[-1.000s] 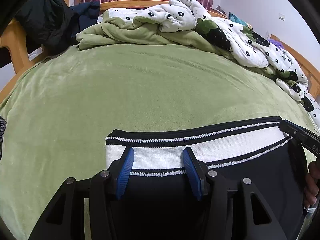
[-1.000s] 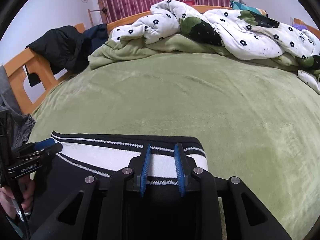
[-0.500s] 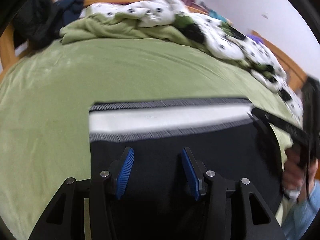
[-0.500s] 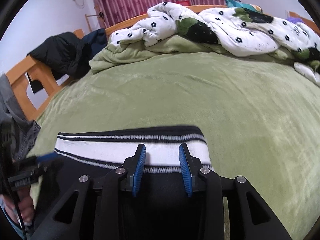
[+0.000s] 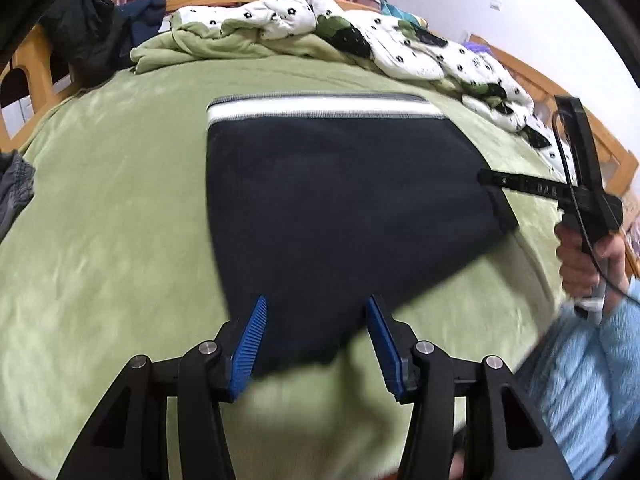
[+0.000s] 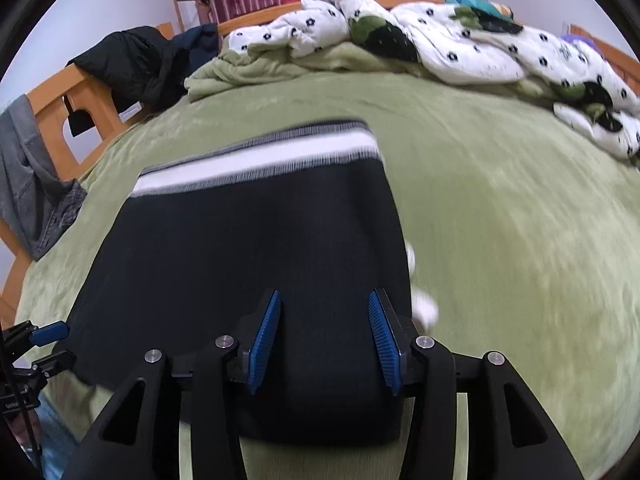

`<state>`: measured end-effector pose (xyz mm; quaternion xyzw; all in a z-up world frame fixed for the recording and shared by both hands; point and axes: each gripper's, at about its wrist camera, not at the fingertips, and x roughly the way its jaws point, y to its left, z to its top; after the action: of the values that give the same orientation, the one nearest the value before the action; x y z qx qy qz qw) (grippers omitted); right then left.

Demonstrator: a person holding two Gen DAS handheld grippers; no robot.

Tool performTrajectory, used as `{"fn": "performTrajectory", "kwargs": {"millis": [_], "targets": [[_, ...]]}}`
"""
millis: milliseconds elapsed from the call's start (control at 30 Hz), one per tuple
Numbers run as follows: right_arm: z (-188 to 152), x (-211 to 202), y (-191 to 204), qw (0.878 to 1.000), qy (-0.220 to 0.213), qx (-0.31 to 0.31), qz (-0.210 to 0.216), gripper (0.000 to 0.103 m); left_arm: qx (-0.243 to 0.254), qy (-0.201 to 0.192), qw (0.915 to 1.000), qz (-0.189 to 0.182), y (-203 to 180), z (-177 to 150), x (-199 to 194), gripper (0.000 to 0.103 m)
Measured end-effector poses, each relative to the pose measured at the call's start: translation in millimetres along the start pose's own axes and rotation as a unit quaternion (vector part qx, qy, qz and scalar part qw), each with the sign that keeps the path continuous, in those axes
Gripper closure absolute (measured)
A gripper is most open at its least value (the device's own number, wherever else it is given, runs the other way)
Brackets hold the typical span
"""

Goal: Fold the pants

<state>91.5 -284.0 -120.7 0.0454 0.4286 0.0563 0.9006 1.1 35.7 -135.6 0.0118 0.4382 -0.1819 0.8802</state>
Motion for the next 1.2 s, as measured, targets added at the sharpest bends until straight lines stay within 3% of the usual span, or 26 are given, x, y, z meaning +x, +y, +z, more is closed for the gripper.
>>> {"fn": "performTrajectory", "kwargs": {"millis": [167, 300, 400, 467, 533, 600, 667, 800, 867, 933, 1000, 1133, 1200], "targets": [[-13.3, -13.6, -8.4, 1.0, -0.007, 0.019, -0.004, 0.057, 0.045, 0.009, 0.9967, 0.067, -13.3, -14.2, 6.1, 0.056], [-11.6, -13.2, -17.5, 0.998, -0.008, 0.056, 0.008, 0.057, 0.086, 0.023, 0.9884, 0.123, -24.7, -18.9, 25.3, 0.056], [-9.0, -12.1, -18.0, 0.998, -0.007, 0.067, 0.011, 0.057, 0.069, -0.022, 0.986, 0.15, -26.3, -15.5, 15.2, 0.084], [-8.2, -13.8, -14.7, 0.998, -0.011, 0.062, 0.007, 0.057, 0.008, -0.056, 0.9922, 0.111, -9.9, -12.6, -3.0, 0.089], [-9.3, -16.1, -12.3, 0.998, -0.018, 0.056, 0.005, 0.057, -0.033, -0.021, 0.9934, 0.108, 7.1, -16.9, 7.1, 0.089], [-11.2, -12.8, -12.6, 0.999, -0.011, 0.048, 0.006, 0.057, -0.032, 0.001, 0.9924, 0.118, 6.6, -25.4, 19.3, 0.089], [-13.2, -7.1, -11.1, 1.0, 0.002, 0.029, -0.011, 0.057, -0.001, -0.007, 0.9909, 0.134, -6.1, -27.2, 12.9, 0.089], [-13.5, -14.1, -11.6, 1.0, -0.002, 0.016, -0.019, 0.057, -0.04, 0.0, 0.9929, 0.112, 2.0, -33.7, -5.2, 0.087], [-13.2, -24.7, -14.6, 0.999, -0.028, 0.022, -0.015, 0.057, -0.052, -0.026, 0.9933, 0.1, 6.7, -33.9, -18.3, 0.087], [-11.4, -32.0, -13.2, 0.999, -0.051, 0.018, -0.008, 0.057, -0.062, -0.064, 0.9932, 0.076, 7.5, -26.5, -34.3, 0.077], [-9.4, -32.7, -9.5, 0.998, -0.062, 0.013, -0.001, 0.057, -0.063, -0.08, 0.9931, 0.057, 6.0, -9.6, -35.7, 0.074], [-6.9, -12.5, 4.1, 0.999, -0.034, -0.005, -0.002, 0.057, -0.052, -0.072, 0.9948, 0.049, -1.5, 31.6, -6.5, 0.074], [-10.6, -3.0, 5.5, 1.0, -0.013, -0.014, -0.015, 0.057, -0.044, -0.018, 0.9959, 0.077, -2.9, 35.7, 25.4, 0.074]]}}
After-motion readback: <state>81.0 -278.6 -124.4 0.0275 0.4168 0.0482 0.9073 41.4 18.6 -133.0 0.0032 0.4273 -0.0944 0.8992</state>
